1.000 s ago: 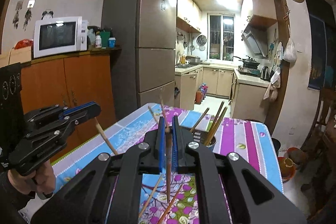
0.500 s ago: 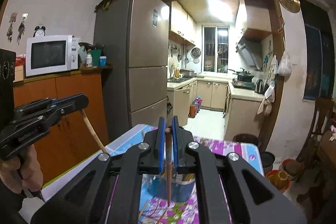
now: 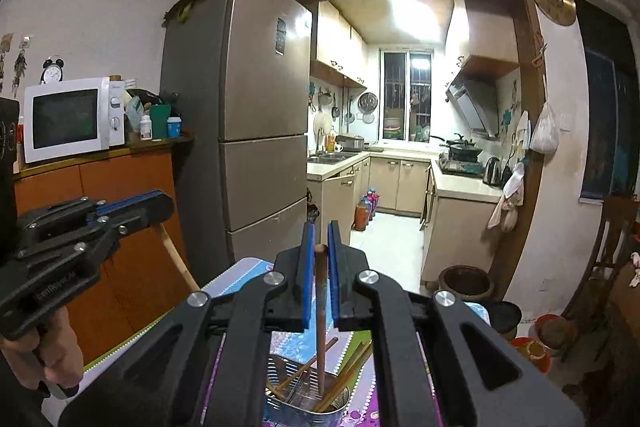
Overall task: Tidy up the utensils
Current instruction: 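Lift the chopstick with the right tool and lower it into the holder, then open the right tool to release the chopstick into the holder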
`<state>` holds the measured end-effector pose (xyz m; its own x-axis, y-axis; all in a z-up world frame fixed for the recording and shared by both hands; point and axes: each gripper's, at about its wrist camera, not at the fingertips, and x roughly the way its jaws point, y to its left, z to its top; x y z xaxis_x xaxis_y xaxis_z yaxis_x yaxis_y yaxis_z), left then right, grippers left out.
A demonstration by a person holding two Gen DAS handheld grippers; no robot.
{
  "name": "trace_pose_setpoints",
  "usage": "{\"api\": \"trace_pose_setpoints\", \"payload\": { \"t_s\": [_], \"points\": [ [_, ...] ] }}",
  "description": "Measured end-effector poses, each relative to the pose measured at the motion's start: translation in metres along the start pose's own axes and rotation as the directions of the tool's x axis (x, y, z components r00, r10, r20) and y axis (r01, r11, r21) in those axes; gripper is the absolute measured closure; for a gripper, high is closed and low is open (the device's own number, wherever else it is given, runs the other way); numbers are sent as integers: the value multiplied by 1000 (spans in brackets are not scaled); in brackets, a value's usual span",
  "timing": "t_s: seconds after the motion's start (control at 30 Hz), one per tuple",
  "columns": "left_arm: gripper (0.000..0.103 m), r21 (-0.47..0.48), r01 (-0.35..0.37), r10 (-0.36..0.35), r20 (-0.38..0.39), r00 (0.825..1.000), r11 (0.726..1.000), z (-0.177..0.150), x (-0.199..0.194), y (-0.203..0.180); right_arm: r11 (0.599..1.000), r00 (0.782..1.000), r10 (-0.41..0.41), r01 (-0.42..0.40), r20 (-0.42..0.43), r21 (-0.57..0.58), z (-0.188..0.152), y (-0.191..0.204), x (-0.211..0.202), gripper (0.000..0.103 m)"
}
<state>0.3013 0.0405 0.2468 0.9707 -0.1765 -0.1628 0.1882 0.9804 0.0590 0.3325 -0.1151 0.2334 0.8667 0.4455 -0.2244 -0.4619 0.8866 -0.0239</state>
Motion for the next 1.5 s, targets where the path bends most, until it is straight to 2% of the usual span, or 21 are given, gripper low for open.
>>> {"api": "trace_pose_setpoints", "payload": {
  "t_s": [0.23, 0.43, 0.97, 1.33, 1.4, 1.43, 1.47, 1.5],
  "points": [
    [96, -8, -9, 9, -64, 998, 1000, -25, 38, 4, 1000, 999, 15, -14, -37, 27, -19, -10, 25, 98],
    [96, -14, -13, 12, -96, 995, 1000, -36, 54, 11, 999, 998, 23, -20, -65, 48, -30, -14, 42, 98],
    [96, -34, -40, 34, -162, 986, 999, -63, 87, 22, 995, 992, 41, -29, -121, 98, -56, -27, 74, 98],
    [96, -42, -74, 65, -178, 982, 996, -62, 95, 26, 993, 991, 26, -10, -134, 119, -59, -35, 75, 97],
    [92, -43, -77, 69, -179, 982, 996, -63, 94, 26, 993, 991, 24, -8, -128, 120, -59, -36, 72, 97],
    [82, -45, -78, 69, -177, 982, 996, -63, 93, 25, 993, 992, 24, -8, -127, 119, -58, -36, 71, 97],
    [74, -48, -78, 69, -175, 982, 996, -63, 92, 25, 993, 992, 23, -8, -126, 118, -58, -36, 70, 93],
    [72, -49, -81, 72, -173, 982, 995, -63, 92, 24, 993, 992, 22, -8, -123, 116, -58, -36, 68, 82]
  ]
}}
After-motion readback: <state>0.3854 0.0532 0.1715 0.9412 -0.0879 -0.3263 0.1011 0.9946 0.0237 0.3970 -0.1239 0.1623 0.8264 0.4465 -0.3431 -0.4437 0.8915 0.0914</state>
